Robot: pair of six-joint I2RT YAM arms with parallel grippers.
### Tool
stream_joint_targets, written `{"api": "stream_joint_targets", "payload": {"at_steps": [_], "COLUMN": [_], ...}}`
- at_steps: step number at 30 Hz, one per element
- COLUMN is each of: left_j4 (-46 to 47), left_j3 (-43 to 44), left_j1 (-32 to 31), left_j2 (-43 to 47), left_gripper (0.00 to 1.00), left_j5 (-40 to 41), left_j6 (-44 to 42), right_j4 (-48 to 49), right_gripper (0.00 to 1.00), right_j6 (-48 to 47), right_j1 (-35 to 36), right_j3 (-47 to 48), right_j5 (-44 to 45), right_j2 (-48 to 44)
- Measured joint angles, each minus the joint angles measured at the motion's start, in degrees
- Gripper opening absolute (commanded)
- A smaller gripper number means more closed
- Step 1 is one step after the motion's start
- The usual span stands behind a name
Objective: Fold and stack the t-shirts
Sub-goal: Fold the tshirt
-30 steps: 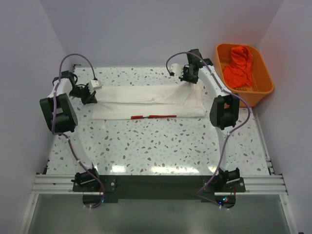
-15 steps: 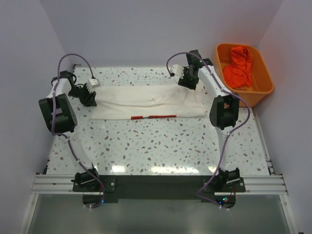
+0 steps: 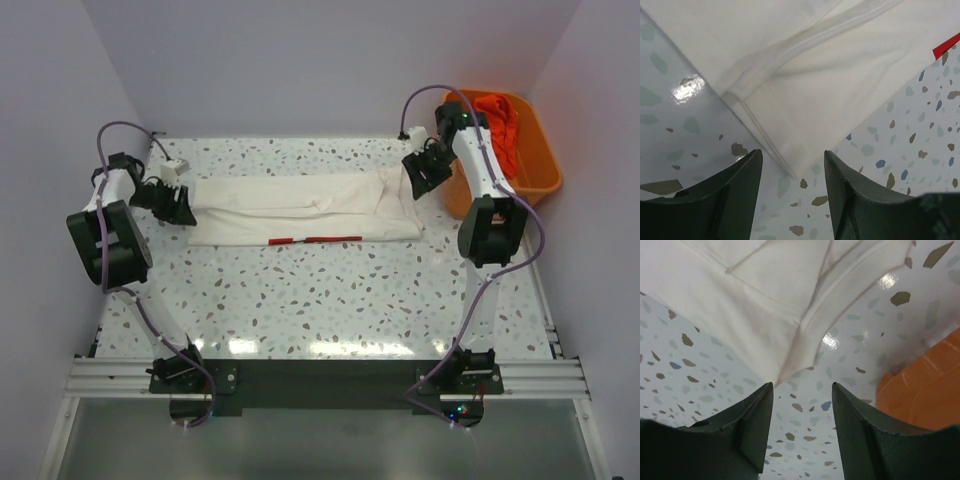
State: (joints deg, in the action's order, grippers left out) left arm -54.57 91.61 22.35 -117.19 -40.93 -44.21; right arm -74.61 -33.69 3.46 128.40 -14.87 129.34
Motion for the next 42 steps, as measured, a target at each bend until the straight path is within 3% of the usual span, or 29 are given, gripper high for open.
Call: {"api": "stream_joint_targets", "payload": {"at_steps": [10, 27, 35, 42], "left_j4": [0.6, 1.6, 1.6, 1.0], "left_j3": [-2.5, -2.5, -2.5, -2.5], "left_j1": [0.8, 0.7, 0.4, 0.4], "left_j2": [-0.1, -4.5, -4.5, -4.5], "left_gripper": [0.52, 0.43, 0.33, 0.17], "left_j5": [5.9, 6.1, 4.9, 3.1], "left_j6": [10.3, 14.7, 14.6, 14.0], "right_j4": [-1.3, -2.0, -2.1, -2.1], "right_gripper": [0.54, 0.57, 0.57, 0.53], "right_j6": [10.0, 10.9, 11.0, 11.0], "right_j1": [-2.8, -2.3, -2.3, -2.2], "right_j3": [-6.8, -8.3, -9.1, -9.7], "right_j5": [-6.9, -8.7, -8.9, -9.7], "right_j2": [2.3, 6.4, 6.4, 6.4]}}
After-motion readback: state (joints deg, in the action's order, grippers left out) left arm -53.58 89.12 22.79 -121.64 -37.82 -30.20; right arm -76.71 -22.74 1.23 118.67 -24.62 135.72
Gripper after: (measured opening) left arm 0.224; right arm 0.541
